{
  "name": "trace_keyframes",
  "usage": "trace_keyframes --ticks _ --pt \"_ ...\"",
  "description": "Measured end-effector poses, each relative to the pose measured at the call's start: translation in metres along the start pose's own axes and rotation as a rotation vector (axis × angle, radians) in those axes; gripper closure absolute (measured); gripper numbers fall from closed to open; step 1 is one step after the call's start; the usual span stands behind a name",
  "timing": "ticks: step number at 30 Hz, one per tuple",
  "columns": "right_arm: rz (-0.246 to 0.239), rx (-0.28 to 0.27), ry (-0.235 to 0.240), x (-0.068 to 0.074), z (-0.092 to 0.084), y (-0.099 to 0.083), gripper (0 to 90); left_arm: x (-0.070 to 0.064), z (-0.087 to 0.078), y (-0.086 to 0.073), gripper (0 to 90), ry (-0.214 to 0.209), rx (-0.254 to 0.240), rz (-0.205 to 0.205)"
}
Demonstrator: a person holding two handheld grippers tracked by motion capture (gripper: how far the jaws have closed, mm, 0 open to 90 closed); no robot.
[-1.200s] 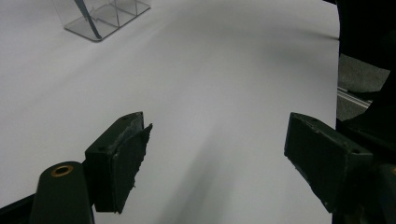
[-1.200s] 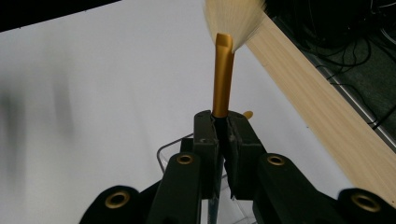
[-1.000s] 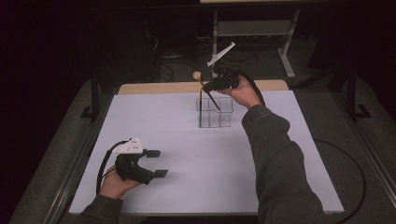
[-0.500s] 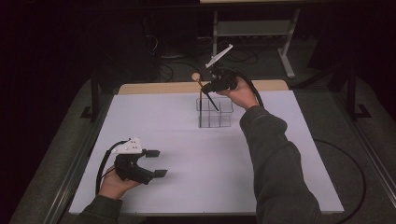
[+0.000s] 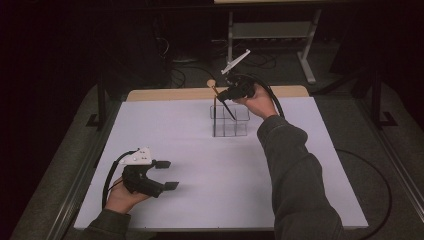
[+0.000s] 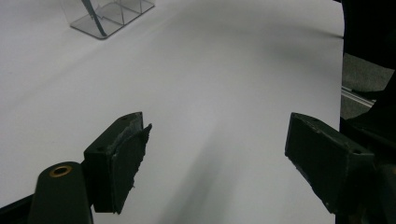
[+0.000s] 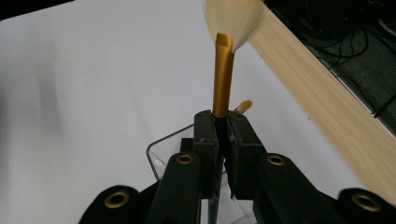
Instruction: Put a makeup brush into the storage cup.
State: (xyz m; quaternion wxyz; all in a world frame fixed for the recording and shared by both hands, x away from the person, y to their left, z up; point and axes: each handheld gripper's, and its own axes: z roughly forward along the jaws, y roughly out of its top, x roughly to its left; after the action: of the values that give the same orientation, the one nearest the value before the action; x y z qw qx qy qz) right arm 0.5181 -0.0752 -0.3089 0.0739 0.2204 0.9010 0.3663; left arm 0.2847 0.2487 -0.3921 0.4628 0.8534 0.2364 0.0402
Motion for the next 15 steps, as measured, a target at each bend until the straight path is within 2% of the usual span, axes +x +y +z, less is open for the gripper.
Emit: trace_keyframes --ticks 2,5,10,12,15 --pt "0.018 0.001 0.004 0.0009 -0.0006 -0.0010 82.9 0.0000 -0.0002 -0.0002 19.7 0.000 0.001 -0.005" --pt "0.003 -0.004 0.001 0.0001 0.0001 -0.0030 82.8 0.0001 -0.0002 -0.0002 19.7 0.000 0.003 -0.003" --pt "0.009 -0.006 0.004 0.0005 0.0009 -0.0073 82.8 -0.0003 0.0005 -0.0002 19.7 -0.001 0.007 -0.001" --pt "0.031 -0.003 0.010 0.0019 0.0004 -0.0080 82.8 -0.0003 0.0009 -0.0004 19.7 -0.001 0.007 0.000" --pt "0.011 -0.005 0.007 0.0012 0.0009 -0.0092 82.8 -0.0001 0.0007 -0.0003 19.7 0.000 0.009 0.001"
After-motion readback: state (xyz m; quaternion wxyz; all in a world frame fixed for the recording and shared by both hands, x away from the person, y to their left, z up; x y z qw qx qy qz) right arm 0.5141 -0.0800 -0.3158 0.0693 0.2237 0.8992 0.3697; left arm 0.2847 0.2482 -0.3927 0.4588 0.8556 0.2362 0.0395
